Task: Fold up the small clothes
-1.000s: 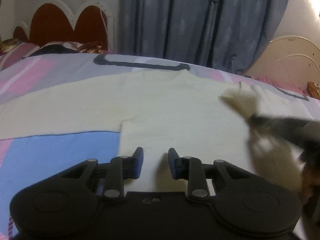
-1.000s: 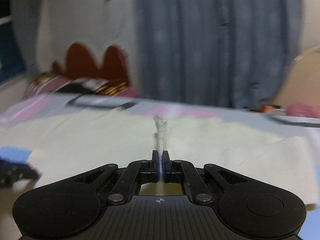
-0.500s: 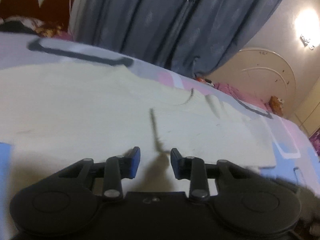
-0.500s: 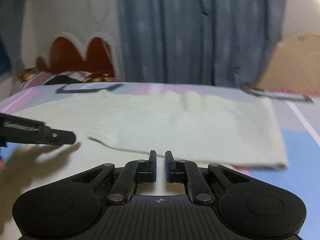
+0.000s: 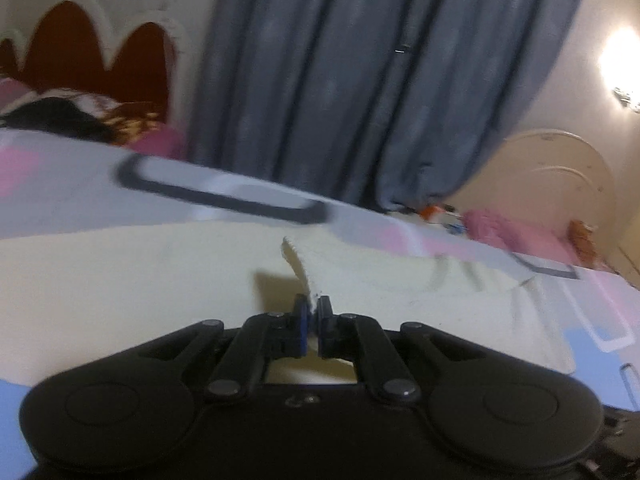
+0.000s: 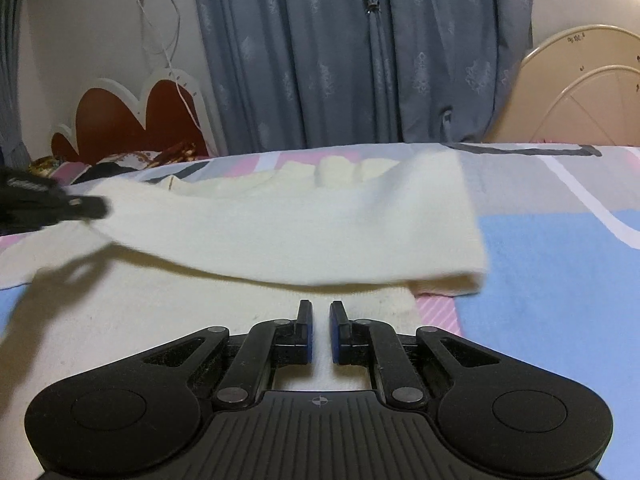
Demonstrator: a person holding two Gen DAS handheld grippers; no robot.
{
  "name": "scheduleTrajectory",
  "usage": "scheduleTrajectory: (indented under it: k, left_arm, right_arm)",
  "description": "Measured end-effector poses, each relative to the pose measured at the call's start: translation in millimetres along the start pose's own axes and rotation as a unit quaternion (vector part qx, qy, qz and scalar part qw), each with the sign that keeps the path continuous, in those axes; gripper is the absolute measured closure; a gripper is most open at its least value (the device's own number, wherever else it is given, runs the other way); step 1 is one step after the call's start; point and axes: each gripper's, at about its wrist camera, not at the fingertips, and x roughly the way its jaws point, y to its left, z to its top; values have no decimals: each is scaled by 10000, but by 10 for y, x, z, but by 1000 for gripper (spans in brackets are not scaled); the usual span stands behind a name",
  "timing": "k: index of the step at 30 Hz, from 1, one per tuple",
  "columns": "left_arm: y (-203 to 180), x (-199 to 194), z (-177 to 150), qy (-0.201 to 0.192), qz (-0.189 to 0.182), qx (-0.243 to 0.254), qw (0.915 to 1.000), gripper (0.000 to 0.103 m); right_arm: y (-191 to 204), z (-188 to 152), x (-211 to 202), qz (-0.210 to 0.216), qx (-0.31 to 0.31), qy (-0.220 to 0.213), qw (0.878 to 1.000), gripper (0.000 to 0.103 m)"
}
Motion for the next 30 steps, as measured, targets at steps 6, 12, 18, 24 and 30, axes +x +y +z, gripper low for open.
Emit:
scheduleTrajectory:
  k: [6, 12, 18, 24, 30]
  left_arm:
    - [240, -1, -96, 159, 237, -169, 9995, 99]
    - [265, -8, -209, 218, 313, -217, 9990, 99]
    - [267, 17, -209, 304, 415, -34, 9987, 85]
    - [13, -209, -109, -286, 843, 545, 9945, 68]
    - [-325, 229, -297, 109, 626, 1084, 9921, 64]
  right_arm:
    - [7, -3, 20, -25, -29, -6, 10000, 94]
    - [17, -6, 22, -53, -72, -2, 10000, 94]
    - [15, -3, 23, -46, -63, 5, 10000, 94]
    - [-60, 142, -127, -163, -23, -409, 9990, 94]
    - [15, 261, 253, -186, -313, -193, 9992, 94]
